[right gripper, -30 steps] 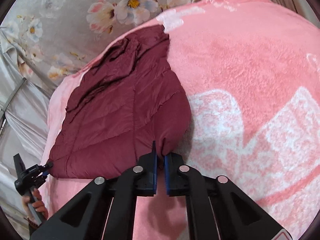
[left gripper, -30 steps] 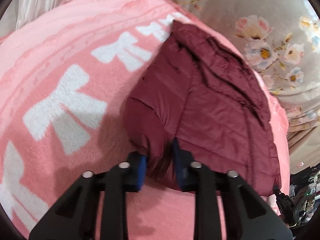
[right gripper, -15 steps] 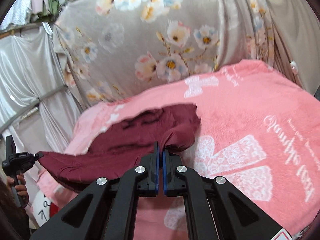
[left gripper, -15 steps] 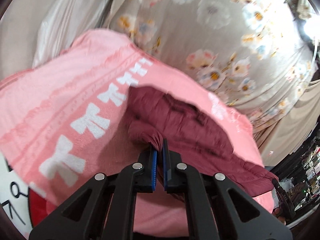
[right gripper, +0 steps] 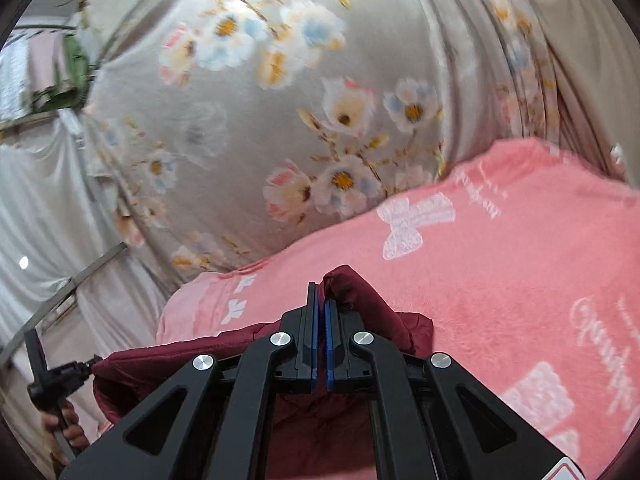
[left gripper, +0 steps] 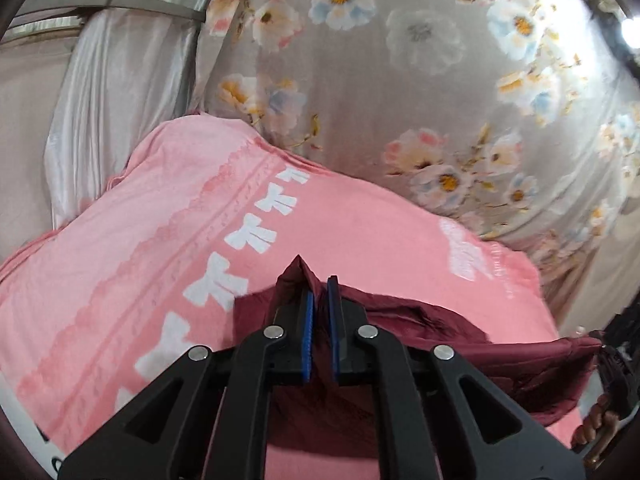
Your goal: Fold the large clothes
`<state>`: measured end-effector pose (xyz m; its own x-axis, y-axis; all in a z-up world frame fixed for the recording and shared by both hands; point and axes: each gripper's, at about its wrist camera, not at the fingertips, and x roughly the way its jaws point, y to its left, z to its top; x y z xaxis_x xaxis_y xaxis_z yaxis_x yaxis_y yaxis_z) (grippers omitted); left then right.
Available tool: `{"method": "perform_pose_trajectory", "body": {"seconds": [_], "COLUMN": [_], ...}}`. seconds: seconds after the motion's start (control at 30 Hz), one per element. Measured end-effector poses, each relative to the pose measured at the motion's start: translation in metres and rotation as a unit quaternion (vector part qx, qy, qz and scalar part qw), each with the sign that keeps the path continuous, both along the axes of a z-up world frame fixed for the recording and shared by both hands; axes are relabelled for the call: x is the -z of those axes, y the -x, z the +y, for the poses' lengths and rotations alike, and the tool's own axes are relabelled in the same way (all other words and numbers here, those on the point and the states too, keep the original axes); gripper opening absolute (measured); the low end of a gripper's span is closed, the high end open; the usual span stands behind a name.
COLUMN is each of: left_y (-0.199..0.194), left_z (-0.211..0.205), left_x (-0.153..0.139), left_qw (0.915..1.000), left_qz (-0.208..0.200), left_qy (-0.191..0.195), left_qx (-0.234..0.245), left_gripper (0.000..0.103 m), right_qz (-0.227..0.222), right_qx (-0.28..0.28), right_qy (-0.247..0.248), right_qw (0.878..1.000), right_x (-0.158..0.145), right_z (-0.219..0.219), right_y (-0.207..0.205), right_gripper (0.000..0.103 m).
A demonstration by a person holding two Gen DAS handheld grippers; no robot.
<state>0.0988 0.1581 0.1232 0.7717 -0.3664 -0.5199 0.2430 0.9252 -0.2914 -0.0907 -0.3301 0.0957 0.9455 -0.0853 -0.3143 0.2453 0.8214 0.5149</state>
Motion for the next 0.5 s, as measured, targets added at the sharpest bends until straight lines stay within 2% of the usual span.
{"method": "perform_pose_trajectory", "body": {"seconds": [0.07, 0.17, 0.23, 0.3, 0.37, 0.43, 0.5], "left_y": [-0.038, -0.095, -0.123, -0.149, -0.165, -0.18, -0.186], "left_z": [-0.02, -0.048, -0.06, -0.068, -0.065, -0.06, -0.059], "left_x": [0.015, 0.052, 0.077, 0.102, 0.12, 0.14, 0.155], "left_qw": [0.999, 0.9943, 0.9894, 0.9786, 0.9755, 0.9754, 0.9737], "left_qz": [0.008, 0.041, 0.058, 0.061, 0.077, 0.106, 0.114], "left_qy": [-0.034, -0.082, -0.113, -0.162, -0.168, -0.155, -0.16], "left_qx": [-0.026, -0.055, -0.069, -0.111, -0.12, -0.116, -0.116], "left_gripper": [0.007, 0.007, 0.006, 0.005, 0.005, 0.005, 0.005], "right_qz": [0.023, 0.062, 0.093, 0.116, 0.134, 0.147, 0.155], "right_qx": [0.009, 0.023, 0.03, 0.037, 0.042, 0.045, 0.043], "right_qy": [-0.001, -0.004, -0.01, -0.016, -0.017, -0.02, -0.026], "right_qw": [1.0, 0.998, 0.995, 0.992, 0.99, 0.988, 0.987], "right_x": [0.014, 0.043, 0.067, 0.089, 0.107, 0.122, 0.133], "right_z": [-0.006, -0.014, -0.02, -0.026, -0.031, -0.036, -0.039], "right_y": [-0.039, -0.09, -0.121, -0.141, -0.155, -0.166, -0.174], "right_gripper": [0.002, 0.002, 0.002, 0.002, 0.002, 0.002, 0.002]}}
